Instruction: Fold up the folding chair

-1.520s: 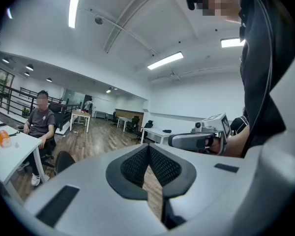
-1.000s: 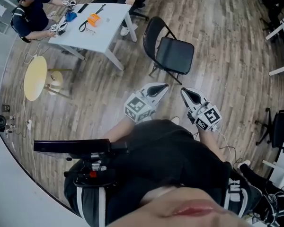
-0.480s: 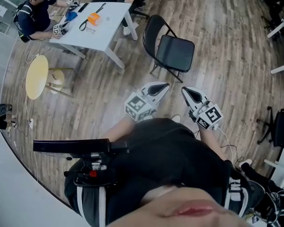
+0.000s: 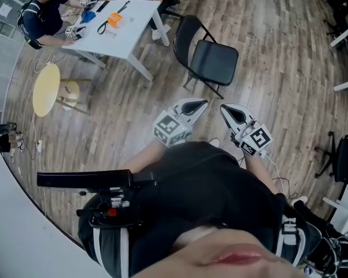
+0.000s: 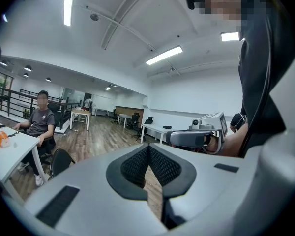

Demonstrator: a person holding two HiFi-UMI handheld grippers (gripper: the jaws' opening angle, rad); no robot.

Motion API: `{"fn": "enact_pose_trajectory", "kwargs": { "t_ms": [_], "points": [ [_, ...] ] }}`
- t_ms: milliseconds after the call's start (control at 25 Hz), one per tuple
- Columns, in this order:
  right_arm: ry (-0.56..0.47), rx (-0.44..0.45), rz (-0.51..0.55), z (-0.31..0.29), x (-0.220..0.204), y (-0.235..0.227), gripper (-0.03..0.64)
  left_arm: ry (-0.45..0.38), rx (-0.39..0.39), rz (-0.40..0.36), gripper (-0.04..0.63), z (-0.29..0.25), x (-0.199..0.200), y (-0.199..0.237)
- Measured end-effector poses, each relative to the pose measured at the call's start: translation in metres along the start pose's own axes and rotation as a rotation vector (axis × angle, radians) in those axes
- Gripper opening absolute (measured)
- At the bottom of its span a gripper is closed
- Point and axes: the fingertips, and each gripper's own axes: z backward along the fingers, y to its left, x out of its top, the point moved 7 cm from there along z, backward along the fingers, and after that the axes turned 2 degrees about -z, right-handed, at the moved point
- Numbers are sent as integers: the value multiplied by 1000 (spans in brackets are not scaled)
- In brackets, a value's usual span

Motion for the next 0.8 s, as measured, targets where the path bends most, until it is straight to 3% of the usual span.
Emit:
{"fn": "enact_pose_trajectory", "kwargs": {
  "t_ms": [520,800],
  "points": [
    [2,14,26,26,1,-31,9,5,62,-32,5,-31,9,-24],
    [-17,-16,11,-2,3,-51,9,5,90,-24,5,-36,11,16]
  ]
}}
